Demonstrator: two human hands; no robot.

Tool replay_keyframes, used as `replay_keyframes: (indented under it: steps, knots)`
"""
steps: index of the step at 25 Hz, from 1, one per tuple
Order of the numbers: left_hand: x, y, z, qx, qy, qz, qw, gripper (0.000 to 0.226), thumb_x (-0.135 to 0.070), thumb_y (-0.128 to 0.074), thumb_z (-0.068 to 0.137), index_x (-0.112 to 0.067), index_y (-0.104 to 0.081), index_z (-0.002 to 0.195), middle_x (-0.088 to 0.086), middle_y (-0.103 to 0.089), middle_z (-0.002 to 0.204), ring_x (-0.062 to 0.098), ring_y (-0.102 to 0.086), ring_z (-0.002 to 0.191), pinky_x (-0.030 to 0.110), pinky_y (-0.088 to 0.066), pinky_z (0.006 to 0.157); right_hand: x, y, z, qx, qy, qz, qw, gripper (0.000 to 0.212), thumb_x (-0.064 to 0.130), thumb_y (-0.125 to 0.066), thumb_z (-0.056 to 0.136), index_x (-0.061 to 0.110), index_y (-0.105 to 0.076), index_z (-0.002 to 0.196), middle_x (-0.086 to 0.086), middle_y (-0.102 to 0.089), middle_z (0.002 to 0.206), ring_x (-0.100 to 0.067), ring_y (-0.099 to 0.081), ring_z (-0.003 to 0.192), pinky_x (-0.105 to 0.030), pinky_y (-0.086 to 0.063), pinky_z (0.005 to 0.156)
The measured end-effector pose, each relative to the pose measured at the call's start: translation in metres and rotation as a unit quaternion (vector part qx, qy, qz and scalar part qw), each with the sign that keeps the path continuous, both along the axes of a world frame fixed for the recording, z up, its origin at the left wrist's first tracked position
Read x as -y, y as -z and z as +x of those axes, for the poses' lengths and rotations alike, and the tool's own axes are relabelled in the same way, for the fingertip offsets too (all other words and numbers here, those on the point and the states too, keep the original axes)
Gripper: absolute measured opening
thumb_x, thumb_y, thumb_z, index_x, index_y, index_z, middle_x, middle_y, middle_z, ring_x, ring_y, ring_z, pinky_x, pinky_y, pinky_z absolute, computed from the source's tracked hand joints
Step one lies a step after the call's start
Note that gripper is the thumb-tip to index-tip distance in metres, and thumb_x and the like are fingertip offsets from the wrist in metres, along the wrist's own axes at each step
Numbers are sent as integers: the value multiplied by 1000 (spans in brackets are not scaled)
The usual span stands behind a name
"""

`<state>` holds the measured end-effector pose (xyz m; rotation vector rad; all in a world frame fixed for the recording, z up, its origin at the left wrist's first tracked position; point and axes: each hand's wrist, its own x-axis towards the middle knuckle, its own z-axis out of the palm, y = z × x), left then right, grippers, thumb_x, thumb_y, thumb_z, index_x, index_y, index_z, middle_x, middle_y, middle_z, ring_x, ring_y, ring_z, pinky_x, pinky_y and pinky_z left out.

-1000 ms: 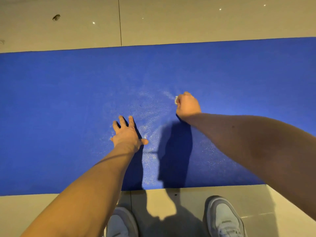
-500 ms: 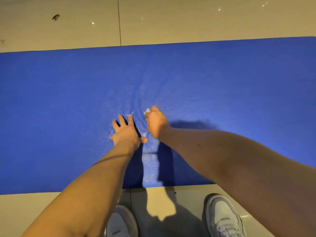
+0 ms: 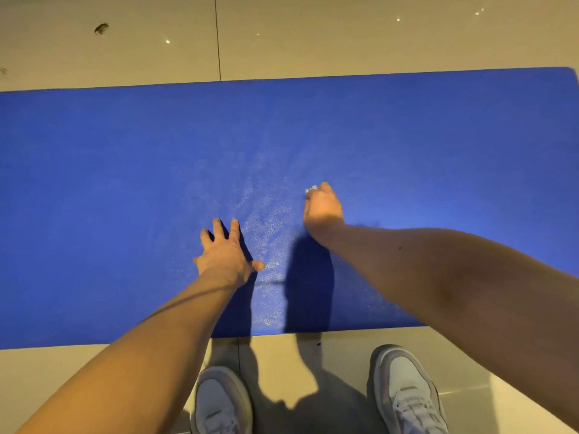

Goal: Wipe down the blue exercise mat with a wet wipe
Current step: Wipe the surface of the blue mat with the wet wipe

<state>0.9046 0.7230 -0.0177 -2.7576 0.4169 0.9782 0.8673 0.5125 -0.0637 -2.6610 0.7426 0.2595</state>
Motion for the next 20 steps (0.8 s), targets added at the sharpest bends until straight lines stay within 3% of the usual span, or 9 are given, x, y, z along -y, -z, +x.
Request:
replay_keyframes:
  steps: [3, 5, 7, 10, 12, 14, 16, 18, 20]
  knots:
    - [-5, 1, -3, -12, 6, 5, 1000, 123, -72, -71, 76, -35, 12, 159, -2, 18, 166, 34, 8, 152, 54, -51, 98, -54, -8, 9, 11, -85, 119, 989, 27, 17, -47, 98, 7, -59, 121, -14, -50, 129, -29, -50, 115, -26, -36, 80]
    - [-4, 2, -4, -14, 6, 3, 1000, 123, -71, -71, 76, -34, 13, 159, -1, 21, 166, 35, 11, 152, 58, -49, 100, -68, -18, 8, -33, -103, 168, 980, 31, 26, -40, 102, 14, -55, 127, -6, -51, 129, -22, -49, 110, -30, -33, 82]
    - [-2, 2, -6, -16, 1, 7, 1000, 124, -70, -71, 77, -34, 14, 159, 0, 22, 165, 36, 12, 152, 60, -47, 102, -65, -15, 6, -47, -98, 149, 983, 37, 25, -44, 102, 13, -50, 136, -7, -49, 131, -23, -46, 115, -33, -37, 91]
    - [0, 1, -6, -15, -2, 9, 1000, 124, -69, -71, 77, -34, 15, 159, -1, 22, 165, 36, 11, 152, 59, -48, 102, -27, -8, -5, 21, -242, -17, 970, 37, 15, -46, 102, 9, -48, 139, -15, -42, 135, -31, -42, 127, -37, -38, 100]
    - [-1, 0, -6, -13, 1, 7, 1000, 123, -70, -70, 77, -34, 15, 159, 0, 21, 166, 36, 11, 152, 58, -48, 102, 7, -8, -25, 10, -261, -42, 964, 36, 14, -46, 101, 9, -53, 135, -17, -44, 138, -36, -42, 127, -44, -39, 100]
    - [-2, 0, -7, -11, 3, 8, 1000, 124, -70, -70, 77, -34, 14, 159, 0, 20, 166, 36, 10, 152, 58, -48, 102, 32, 2, -42, 0, -180, -32, 983, 27, 25, -44, 103, 9, -58, 120, -11, -51, 116, -34, -50, 108, -41, -40, 83]
    - [-1, 1, -6, -13, -1, 8, 1000, 124, -70, -72, 76, -34, 13, 159, 0, 20, 165, 36, 10, 152, 58, -47, 103, 39, 12, -47, 1, -72, -20, 997, 32, 32, -38, 105, 6, -56, 106, 0, -44, 95, -27, -49, 90, -32, -30, 72]
    - [1, 2, -5, -15, -5, 8, 1000, 125, -68, -73, 75, -34, 12, 160, 0, 20, 165, 37, 11, 152, 59, -47, 103, 21, 7, -40, -21, -49, -27, 998, 21, 17, -43, 102, 4, -58, 107, -7, -48, 105, -28, -50, 96, -31, -33, 74]
    - [1, 3, -4, -15, -9, 8, 1000, 125, -67, -74, 75, -34, 12, 159, 0, 20, 165, 37, 11, 152, 58, -48, 102, -10, -2, -26, -28, -57, 4, 998, 21, 7, -48, 95, 5, -60, 112, -15, -51, 119, -32, -52, 110, -34, -38, 86]
